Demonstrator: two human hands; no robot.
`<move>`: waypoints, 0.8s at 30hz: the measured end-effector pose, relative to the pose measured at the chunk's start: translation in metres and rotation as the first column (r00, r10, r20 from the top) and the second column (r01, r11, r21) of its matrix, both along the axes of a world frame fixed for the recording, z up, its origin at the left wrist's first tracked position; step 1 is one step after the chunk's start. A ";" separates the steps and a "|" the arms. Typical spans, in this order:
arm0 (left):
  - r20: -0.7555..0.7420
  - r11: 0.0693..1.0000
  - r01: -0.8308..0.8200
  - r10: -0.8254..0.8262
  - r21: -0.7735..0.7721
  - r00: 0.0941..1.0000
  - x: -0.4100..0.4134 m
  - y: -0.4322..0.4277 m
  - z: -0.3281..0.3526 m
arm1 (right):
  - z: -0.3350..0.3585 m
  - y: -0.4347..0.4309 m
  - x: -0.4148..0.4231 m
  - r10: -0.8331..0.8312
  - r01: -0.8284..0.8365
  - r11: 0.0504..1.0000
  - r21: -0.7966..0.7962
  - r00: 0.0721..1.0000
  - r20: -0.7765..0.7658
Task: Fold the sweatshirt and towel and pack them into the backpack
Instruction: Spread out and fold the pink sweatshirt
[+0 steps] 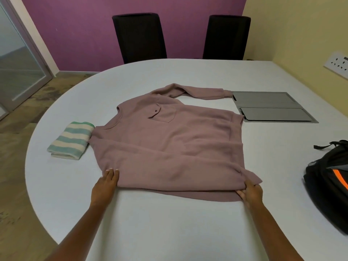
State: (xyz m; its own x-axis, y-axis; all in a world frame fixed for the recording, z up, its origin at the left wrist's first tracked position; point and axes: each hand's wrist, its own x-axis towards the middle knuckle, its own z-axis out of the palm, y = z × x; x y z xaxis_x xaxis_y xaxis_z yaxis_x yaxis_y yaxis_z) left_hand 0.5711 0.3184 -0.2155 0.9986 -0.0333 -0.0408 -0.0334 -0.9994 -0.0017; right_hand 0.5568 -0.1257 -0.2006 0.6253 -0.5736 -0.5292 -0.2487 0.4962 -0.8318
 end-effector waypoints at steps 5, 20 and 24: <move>-0.130 0.998 -0.046 0.053 0.053 0.990 -0.001 -0.008 0.005 | -0.007 -0.009 0.001 0.018 -0.024 0.994 -0.110 0.998 -0.054; -0.296 0.998 0.037 -0.052 -0.058 0.954 -0.014 -0.036 0.033 | 0.017 0.056 0.012 0.034 -0.290 0.217 -0.932 0.956 -0.290; -0.118 0.997 0.032 -0.040 -0.068 0.992 0.000 -0.048 0.047 | 0.012 0.098 0.019 0.307 -0.629 -0.088 -0.772 0.720 -0.622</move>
State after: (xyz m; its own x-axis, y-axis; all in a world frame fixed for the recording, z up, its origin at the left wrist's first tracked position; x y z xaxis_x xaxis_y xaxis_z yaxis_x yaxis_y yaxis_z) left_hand 0.5713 0.2699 -0.1689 0.9848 -0.0760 -0.1559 -0.0656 -0.9953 0.0707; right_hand 0.5761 -0.0274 -0.1884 0.9657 -0.2592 -0.0146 -0.2488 -0.9081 -0.3367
